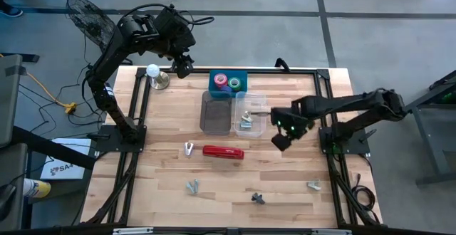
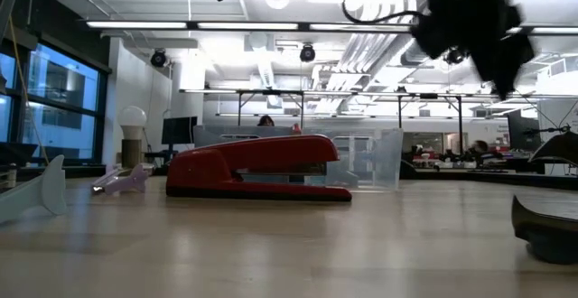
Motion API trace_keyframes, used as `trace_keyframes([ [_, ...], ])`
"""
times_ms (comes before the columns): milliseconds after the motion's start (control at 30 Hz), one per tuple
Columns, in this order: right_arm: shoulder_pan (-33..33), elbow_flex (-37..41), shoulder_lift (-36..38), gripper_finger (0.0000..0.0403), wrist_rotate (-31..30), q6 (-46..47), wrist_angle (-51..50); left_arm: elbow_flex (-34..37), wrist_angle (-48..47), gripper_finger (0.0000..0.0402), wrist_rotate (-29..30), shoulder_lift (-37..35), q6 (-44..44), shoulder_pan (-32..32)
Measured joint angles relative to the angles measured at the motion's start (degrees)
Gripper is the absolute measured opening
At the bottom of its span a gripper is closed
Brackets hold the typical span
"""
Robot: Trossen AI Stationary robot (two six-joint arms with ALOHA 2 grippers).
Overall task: Pick and place Stapler, Stapler remover, tape
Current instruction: Put the gray staple remover into the transparent bin
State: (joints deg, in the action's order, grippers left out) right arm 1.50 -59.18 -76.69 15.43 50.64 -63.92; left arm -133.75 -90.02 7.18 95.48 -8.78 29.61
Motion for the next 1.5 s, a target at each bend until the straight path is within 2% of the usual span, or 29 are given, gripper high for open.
trace_keyframes([
  [167, -7.5, 0.0, 0.0, 0.0259, 0.1, 22.3, -3.2, 0.0, 0.0, 0.022, 0.0, 0.0, 0.0, 0.0],
  [367, -19.0, 0.0, 0.0, 0.0259, -3.2, 45.5, -1.1, 0.0, 0.0, 0.022, 0.0, 0.0, -0.3, 0.0],
  [633, -33.8, 0.0, -0.1, 0.0259, -11.5, 74.4, 1.0, 0.0, 0.4, 0.022, -0.2, 0.0, -1.0, 0.0],
  [700, -36.0, 0.0, -0.3, 0.0259, -11.6, 76.7, 1.1, 0.0, 0.4, 0.022, -0.2, 0.0, -0.9, 0.0],
  [867, -36.0, 0.0, -2.0, 0.0259, -9.2, 76.1, 1.8, 0.0, 0.9, 0.022, -0.2, 0.0, 0.0, 0.0],
  [967, -36.2, 0.0, -3.0, 0.0259, -8.0, 72.1, 1.3, 0.0, 1.4, 0.022, -0.2, 0.0, -0.1, 0.0],
  [1133, -36.3, 0.0, -3.5, 0.0259, -5.2, 52.4, -3.2, 0.0, 2.0, 0.022, -0.7, 0.0, -0.1, 0.0],
  [1300, -37.5, 0.0, -3.6, 0.0259, -7.6, 30.6, -4.4, 0.0, 2.0, 0.022, -0.7, 0.0, -0.1, 0.0],
  [1400, -38.9, 0.0, -4.4, 0.0259, -8.3, 21.4, -4.4, 0.0, 2.0, 0.022, -0.7, 0.0, 0.0, 0.0],
  [1500, -39.9, 0.0, -5.8, 0.0259, -5.3, 15.5, -4.7, 0.0, 1.9, 0.022, -0.7, 0.0, 0.1, 0.0],
])
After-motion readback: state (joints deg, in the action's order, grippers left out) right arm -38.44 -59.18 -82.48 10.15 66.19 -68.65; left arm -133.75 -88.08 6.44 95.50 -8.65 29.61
